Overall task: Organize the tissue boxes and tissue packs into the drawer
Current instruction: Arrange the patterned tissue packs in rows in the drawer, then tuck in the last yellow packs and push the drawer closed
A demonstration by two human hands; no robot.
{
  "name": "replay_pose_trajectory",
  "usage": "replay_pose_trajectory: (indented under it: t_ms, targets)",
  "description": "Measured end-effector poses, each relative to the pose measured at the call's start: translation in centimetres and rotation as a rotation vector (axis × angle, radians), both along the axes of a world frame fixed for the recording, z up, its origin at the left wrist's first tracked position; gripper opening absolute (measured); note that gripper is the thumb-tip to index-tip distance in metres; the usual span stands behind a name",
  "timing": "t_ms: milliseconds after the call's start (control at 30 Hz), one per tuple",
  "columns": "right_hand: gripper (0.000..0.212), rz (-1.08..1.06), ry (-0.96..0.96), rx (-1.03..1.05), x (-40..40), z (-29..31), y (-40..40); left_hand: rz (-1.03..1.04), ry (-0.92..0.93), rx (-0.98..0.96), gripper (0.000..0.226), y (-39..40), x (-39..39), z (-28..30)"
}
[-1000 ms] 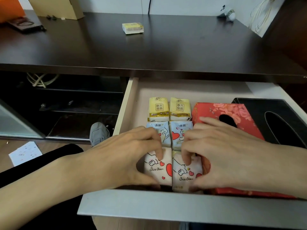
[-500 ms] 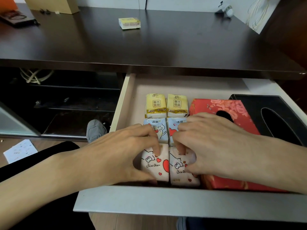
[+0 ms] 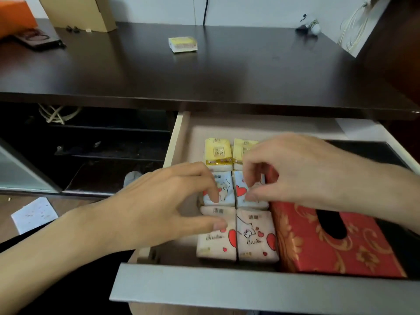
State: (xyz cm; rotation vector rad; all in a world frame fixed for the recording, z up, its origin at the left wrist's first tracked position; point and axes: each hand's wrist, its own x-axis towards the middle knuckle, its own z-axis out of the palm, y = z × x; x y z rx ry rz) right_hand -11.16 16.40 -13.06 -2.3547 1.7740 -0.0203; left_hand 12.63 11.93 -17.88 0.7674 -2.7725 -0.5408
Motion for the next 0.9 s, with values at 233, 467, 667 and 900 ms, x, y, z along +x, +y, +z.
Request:
replay_pose_trajectory:
  t_ms: [233,467,667,900]
  targets:
    - [0.01,-0.071,-0.458,-0.212,0.0,2.5,-9.8,0.351,0.16,-0.147,0.025,-6.7,0.3,3.9]
    - [0.034,-0.189,-0.376,-0.248,2.0,2.1,-27.3,0.55,0.16,-0.052,0.017,-10.9,0.0,4.2]
    - [0.062,-0.377,-0.358,-0.216,3.9,0.5,-37.1,0.558,0.077,-0.149,0.031,-10.2,-0.8,2.1]
    - [0.074,-0.36,-0.281,-0.237,4.5,-0.7,-41.9,0.635,0.056,-0.159,0.023,-12.1,-0.2,2.1]
